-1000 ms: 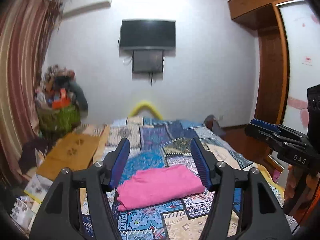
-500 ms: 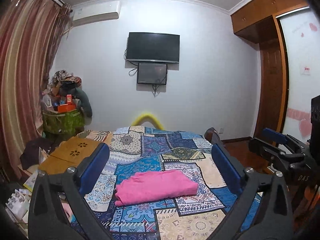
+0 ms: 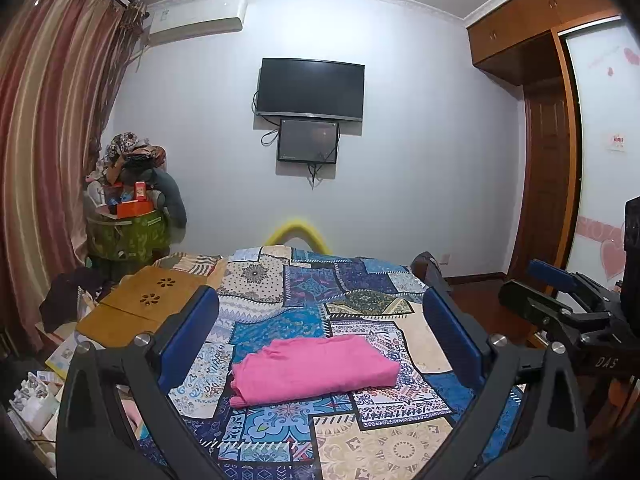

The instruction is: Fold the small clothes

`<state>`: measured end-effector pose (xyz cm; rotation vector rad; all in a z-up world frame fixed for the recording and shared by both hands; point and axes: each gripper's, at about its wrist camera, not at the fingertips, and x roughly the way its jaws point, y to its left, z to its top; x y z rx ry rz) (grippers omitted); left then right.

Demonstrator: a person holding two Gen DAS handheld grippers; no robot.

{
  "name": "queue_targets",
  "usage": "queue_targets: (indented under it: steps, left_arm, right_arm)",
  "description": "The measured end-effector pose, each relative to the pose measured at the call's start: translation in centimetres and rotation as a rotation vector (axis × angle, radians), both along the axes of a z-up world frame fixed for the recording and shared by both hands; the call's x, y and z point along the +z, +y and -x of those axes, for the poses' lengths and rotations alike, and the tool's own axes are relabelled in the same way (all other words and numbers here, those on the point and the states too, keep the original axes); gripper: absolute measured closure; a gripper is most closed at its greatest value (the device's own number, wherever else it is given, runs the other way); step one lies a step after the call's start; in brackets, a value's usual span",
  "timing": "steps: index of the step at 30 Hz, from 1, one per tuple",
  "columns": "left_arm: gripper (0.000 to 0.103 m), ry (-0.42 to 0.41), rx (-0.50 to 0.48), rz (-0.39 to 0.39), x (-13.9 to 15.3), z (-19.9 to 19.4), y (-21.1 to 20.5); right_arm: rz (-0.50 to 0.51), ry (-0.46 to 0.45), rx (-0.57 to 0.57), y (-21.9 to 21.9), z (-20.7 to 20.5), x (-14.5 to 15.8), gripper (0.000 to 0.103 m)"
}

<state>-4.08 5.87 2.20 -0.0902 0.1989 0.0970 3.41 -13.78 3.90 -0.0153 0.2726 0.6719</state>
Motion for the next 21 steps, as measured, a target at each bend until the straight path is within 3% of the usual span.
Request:
queue_targets:
  steps: [11, 21]
  left_arm:
    - [0.000, 0.013, -0.008, -0.023, -0.48, -0.37, -0.40]
    - [0.000, 0.018, -0.018, 0.007, -0.57, -0.63, -0.06]
  right_arm:
    - [0.007, 0.026, -0.005, -0.05, -0.58, -0.25, 0.000]
    - [0.006, 0.027, -0.010, -0.31, -0.44, -0.17, 0.000]
